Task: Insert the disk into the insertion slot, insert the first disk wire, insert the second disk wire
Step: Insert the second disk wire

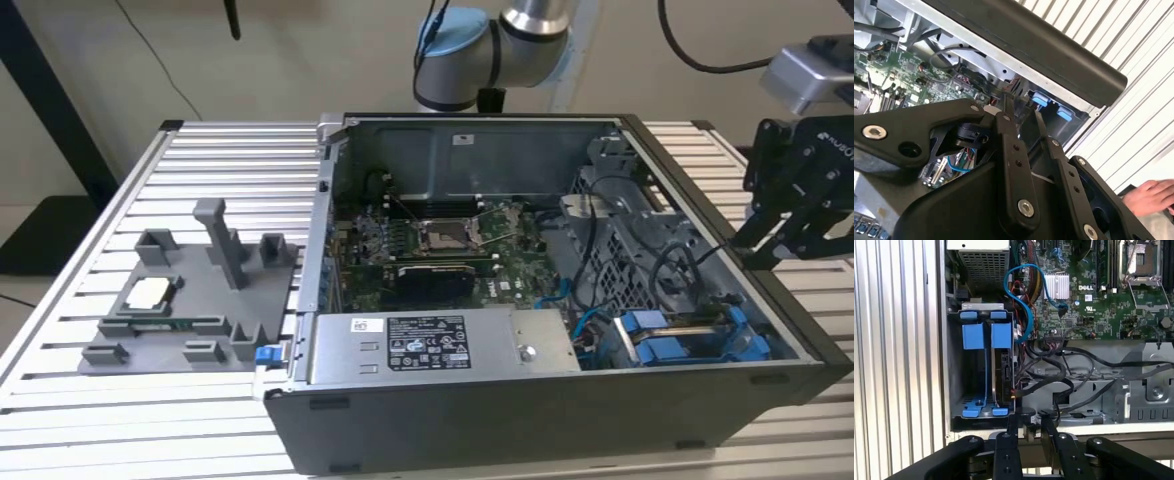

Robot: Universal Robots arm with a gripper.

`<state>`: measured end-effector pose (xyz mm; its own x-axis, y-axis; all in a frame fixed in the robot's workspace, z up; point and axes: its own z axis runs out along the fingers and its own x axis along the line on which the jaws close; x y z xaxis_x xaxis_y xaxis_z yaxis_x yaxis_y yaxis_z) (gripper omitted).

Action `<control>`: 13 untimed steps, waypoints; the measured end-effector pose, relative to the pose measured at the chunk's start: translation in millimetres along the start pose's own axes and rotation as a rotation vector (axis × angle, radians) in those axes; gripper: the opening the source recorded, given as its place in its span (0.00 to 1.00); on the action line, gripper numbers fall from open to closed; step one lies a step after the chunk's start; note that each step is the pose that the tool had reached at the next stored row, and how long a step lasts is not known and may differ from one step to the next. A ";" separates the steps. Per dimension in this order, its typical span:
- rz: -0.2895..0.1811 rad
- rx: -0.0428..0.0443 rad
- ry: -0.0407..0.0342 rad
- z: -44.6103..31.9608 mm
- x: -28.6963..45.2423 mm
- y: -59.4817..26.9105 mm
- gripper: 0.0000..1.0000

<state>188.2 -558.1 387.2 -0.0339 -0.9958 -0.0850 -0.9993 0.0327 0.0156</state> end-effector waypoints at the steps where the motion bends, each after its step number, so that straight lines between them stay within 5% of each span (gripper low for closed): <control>1: 0.000 -0.0003 -0.0097 0.4 0.1 -0.2 0.33; 4: 0.000 -0.0009 -0.0237 1.2 0.0 -2.4 0.30; 7: 0.000 -0.0008 -0.0250 1.4 0.2 -4.7 0.16; 13: 0.000 -0.0008 -0.0252 1.4 0.6 -4.7 0.16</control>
<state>192.9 -558.7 385.7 -0.0338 -0.9933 -0.1101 -0.9993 0.0322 0.0164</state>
